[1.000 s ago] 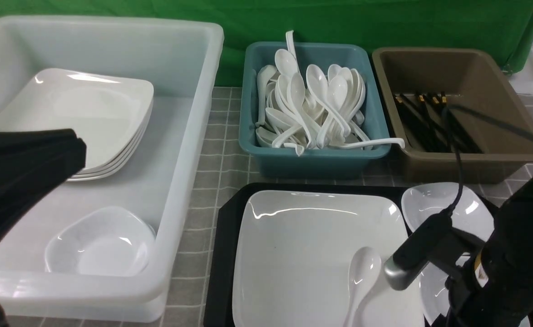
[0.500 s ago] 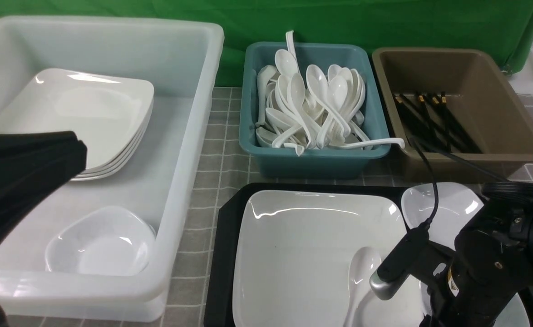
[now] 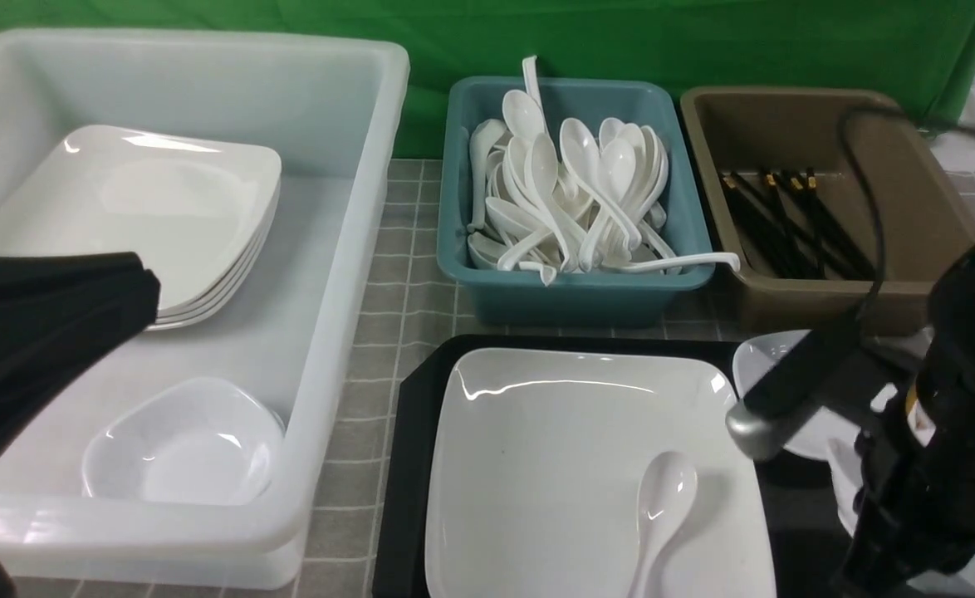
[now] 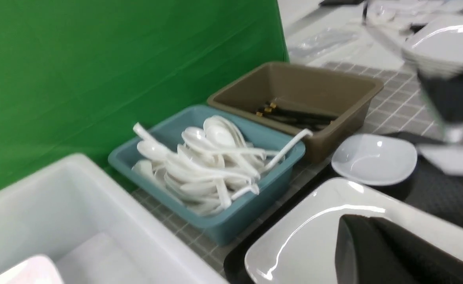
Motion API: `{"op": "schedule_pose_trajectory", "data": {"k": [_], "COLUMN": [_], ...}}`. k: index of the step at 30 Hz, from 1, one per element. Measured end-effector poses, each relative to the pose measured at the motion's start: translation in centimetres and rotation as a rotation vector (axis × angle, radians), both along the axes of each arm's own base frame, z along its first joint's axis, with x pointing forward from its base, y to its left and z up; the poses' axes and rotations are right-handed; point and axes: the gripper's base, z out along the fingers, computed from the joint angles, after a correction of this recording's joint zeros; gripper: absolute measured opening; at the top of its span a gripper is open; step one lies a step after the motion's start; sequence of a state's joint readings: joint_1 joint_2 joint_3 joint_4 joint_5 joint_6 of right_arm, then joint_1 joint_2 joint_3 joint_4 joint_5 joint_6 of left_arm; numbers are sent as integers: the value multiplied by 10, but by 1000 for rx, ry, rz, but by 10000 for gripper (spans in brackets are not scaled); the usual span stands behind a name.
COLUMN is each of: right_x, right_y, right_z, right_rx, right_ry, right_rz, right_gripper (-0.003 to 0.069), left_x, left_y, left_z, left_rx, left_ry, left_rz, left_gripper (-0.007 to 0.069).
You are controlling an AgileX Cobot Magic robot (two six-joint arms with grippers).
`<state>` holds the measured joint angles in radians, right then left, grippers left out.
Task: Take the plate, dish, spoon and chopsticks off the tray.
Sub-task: Use the right arm to put the small plate into the large storage box on the left
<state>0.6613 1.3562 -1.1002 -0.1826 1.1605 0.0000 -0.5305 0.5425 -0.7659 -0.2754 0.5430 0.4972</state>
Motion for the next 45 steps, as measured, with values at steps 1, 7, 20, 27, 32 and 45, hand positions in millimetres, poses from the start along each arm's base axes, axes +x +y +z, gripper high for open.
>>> {"op": "schedule_pose_trajectory", "data": {"k": [1, 7, 20, 27, 32, 45], "right_x": [-2, -16, 8, 39, 60, 60], "right_y": [8, 106, 293, 330, 336, 330], "right_z": [20, 118, 60, -6, -36, -34], "right_rx": [51, 355, 431, 384, 368, 336], "right_ry": [-56, -304, -349, -315, -306, -263], "right_rz": [18, 394, 804, 798, 765, 755], "right_gripper": [64, 64, 64, 64, 64, 386], "left_x": [-1, -24, -93, -100, -102, -102], "left_y": [2, 36, 96, 99, 95, 94], "left_z": [3, 16, 3, 2, 1, 1], "left_rx": [3, 57, -53, -83, -88, -82], "left_ry": [16, 73, 31, 21, 36, 37], "left_rz": [16, 214, 420, 412, 366, 344], "left_gripper": [8, 8, 8, 8, 8, 8]}}
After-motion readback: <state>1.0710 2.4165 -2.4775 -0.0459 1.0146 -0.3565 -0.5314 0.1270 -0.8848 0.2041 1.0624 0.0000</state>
